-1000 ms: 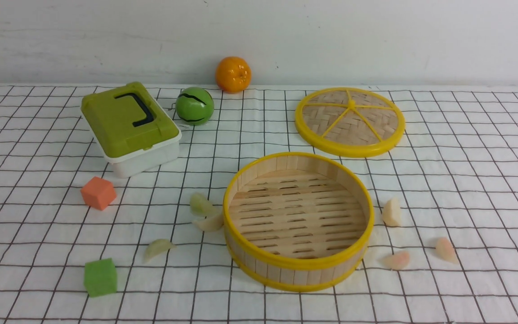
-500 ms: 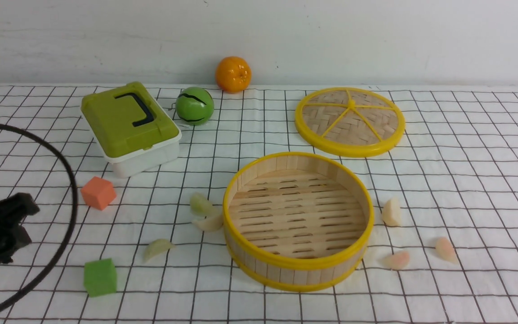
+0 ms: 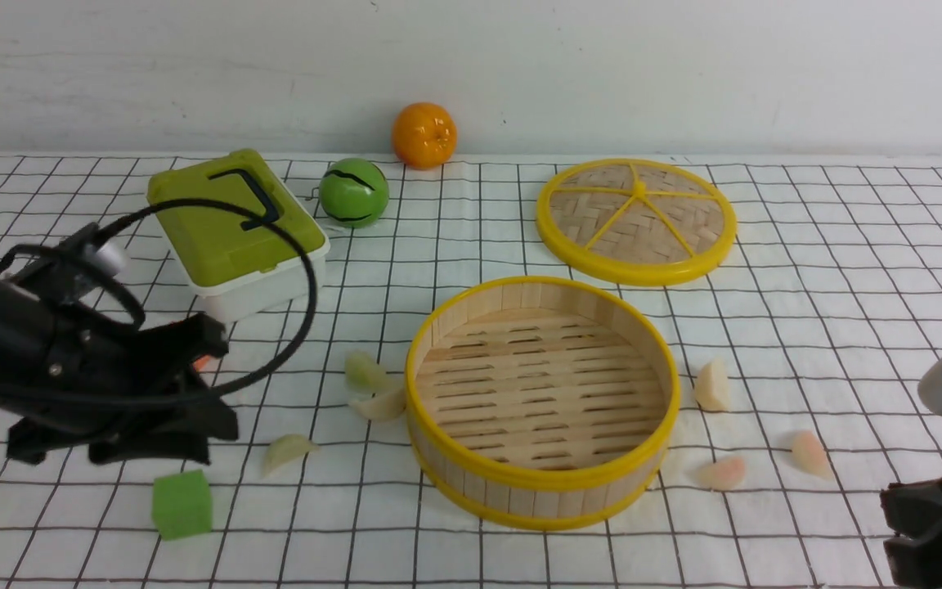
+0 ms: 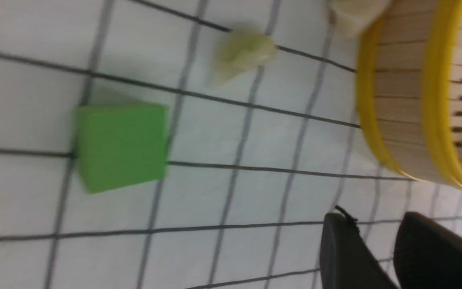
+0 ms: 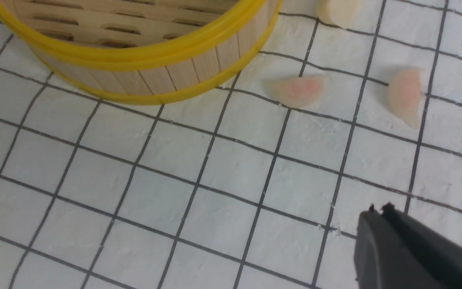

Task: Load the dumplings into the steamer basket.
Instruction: Use the left arm to grab a dumpling

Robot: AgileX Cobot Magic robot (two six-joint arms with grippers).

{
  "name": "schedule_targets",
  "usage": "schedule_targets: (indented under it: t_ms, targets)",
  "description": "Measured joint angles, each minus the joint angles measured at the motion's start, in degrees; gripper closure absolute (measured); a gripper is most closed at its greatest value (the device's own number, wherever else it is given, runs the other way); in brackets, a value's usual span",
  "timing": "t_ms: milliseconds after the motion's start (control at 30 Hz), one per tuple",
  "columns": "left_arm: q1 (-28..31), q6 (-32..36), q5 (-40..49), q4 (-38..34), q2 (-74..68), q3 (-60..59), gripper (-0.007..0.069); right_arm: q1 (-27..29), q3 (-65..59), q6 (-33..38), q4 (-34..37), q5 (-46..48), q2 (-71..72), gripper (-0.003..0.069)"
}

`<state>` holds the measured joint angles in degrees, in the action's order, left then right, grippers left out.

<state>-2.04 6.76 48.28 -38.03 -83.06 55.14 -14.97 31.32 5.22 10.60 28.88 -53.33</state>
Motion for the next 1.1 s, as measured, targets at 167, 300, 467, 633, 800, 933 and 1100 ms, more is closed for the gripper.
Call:
schedule_targets:
  t_ms: [167, 300, 467, 633, 800, 933, 1100]
  targets:
    - [-7.19, 0.6, 1.49, 4.88, -3.0, 6.98, 0.0631, -0.37, -0.04, 0.0, 0.54, -0.38, 0.0, 0.0661]
    - [-13.79, -6.01, 4.49, 16.59, -6.99, 14.6, 0.0637, -0.37, -0.04, 0.0, 0.78, -0.75, 0.0, 0.0659]
    - [-19.07, -10.54, 8.94, 32.42, -16.9, 25.19, 0.0637, -0.37, 0.01, 0.0, 1.11, -0.86, 0.0, 0.0658]
    - [-19.91, -3.01, 6.98, 35.19, -24.06, 29.93, 0.058, -0.37, 0.01, 0.0, 1.55, -0.7, 0.0, 0.0654]
    - [-19.91, 1.54, 4.43, 32.91, -27.75, 30.75, 0.0475, -0.37, 0.01, 0.0, 1.65, -0.51, 0.0, 0.065]
    - [-19.91, 5.62, 0.44, 31.53, -30.39, 30.75, 0.0351, -0.37, 0.01, 0.0, 1.65, -0.51, 0.0, 0.0648]
    - [-19.91, 9.39, -3.6, 30.97, -32.07, 30.85, 0.0305, -0.37, 0.01, 0.0, 1.65, -0.51, 0.0, 0.0648]
